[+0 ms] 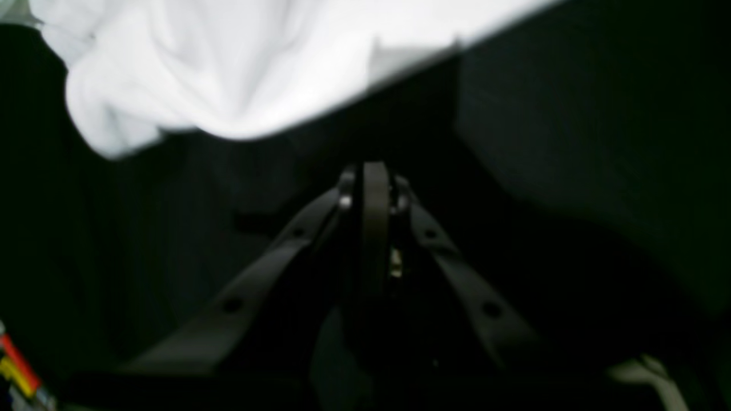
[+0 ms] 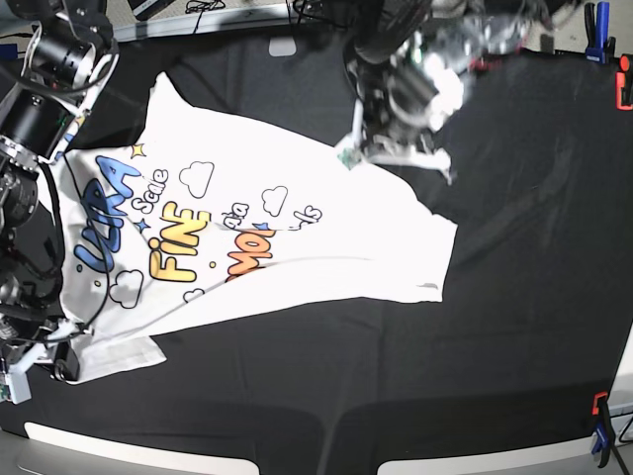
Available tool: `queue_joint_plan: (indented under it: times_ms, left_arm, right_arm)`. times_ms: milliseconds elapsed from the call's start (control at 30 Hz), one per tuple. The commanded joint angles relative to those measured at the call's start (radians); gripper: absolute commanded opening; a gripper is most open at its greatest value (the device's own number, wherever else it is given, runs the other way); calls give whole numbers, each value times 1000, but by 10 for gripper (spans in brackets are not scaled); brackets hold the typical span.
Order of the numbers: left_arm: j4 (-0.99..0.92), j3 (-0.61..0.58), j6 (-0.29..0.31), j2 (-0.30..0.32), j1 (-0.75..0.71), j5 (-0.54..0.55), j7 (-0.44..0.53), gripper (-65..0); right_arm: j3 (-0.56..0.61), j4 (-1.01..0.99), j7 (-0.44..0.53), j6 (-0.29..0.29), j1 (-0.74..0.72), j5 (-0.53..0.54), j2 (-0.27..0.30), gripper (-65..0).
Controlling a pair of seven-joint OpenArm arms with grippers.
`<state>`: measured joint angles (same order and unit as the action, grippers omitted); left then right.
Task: Layout the t-shirt on the table in an organized manner, then fold the t-shirt properly
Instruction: 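Lay the t-shirt flat and release it from the left gripper, then grasp the t-shirt hem corner with the left gripper and pull outward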
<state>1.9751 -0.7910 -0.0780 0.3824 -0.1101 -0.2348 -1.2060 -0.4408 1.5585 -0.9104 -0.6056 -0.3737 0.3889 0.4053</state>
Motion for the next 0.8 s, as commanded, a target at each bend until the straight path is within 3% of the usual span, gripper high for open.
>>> queue_joint_plan:
  times_ms: [0, 67, 200, 300, 333, 433, 567, 767]
  left_arm:
    - [37, 5, -7, 3, -20, -36, -2, -650]
    - [66, 5, -34, 3, -66, -92, 10, -650]
    - [75, 5, -135, 3, -72, -245, 137, -650]
    - [75, 7, -227, 3, -22, -263, 235, -650]
    - [75, 7, -230, 3, 5, -244, 255, -650]
    - [71, 20, -227, -5, 101, -130, 257, -531]
    - [14, 108, -169, -39, 187, 26, 263, -524]
    - [-224, 283, -42, -78, 271, 361, 264, -524]
  right_arm:
    - [-5, 16, 27, 0, -28, 14, 18, -650]
    - [-5, 16, 27, 0, -28, 14, 18, -650]
    - [-5, 16, 27, 0, -28, 14, 18, -650]
    - [-5, 16, 27, 0, -28, 14, 19, -650]
    - [-5, 16, 26, 0, -28, 14, 19, -650]
    - [-5, 16, 25, 0, -28, 14, 19, -650]
    - [-5, 16, 10, 0, -28, 14, 18, -650]
    - [-5, 16, 4, 0, -28, 14, 18, -650]
